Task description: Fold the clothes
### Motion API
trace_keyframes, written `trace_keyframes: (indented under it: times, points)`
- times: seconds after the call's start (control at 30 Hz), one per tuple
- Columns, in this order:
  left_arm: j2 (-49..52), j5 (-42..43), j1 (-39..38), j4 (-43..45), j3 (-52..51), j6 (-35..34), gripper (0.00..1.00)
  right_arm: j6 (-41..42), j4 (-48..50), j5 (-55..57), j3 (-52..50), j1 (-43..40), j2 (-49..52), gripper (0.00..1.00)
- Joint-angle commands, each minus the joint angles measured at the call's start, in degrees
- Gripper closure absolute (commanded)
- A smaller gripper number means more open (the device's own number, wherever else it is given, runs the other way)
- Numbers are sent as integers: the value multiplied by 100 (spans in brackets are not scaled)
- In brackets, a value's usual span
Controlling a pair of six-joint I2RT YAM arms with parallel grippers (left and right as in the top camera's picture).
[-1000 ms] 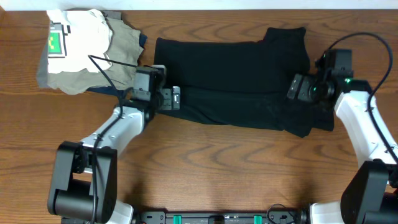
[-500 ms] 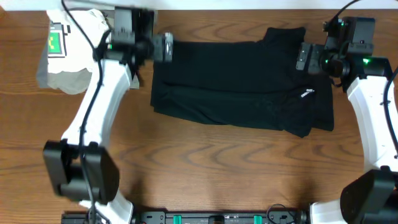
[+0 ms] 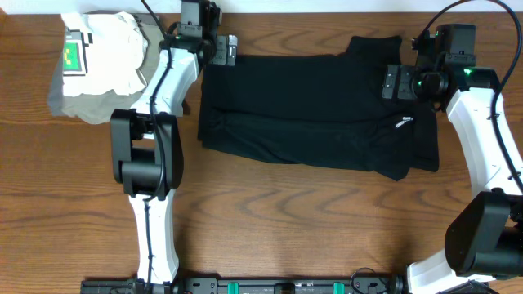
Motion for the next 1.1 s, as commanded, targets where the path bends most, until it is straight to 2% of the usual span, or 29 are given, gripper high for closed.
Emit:
trace_keyframes:
  times: [0.0, 0.47, 0.57, 0.77, 1.07]
  points:
    - [160, -247, 37, 212, 192, 98, 2, -96, 17, -35, 66, -11, -35, 1]
    - [848, -243, 74, 667, 192, 92, 1, -94, 15, 9, 66, -9, -35, 1]
    - [890, -243, 72, 730, 192, 74, 7, -94, 13, 11, 66, -11, -35, 1]
    - [892, -240, 72, 737, 192, 63, 29, -90, 11, 7, 66, -9, -35, 1]
    - [973, -238, 68, 656, 153, -166, 41, -92, 15, 7, 66, 74, -35, 1]
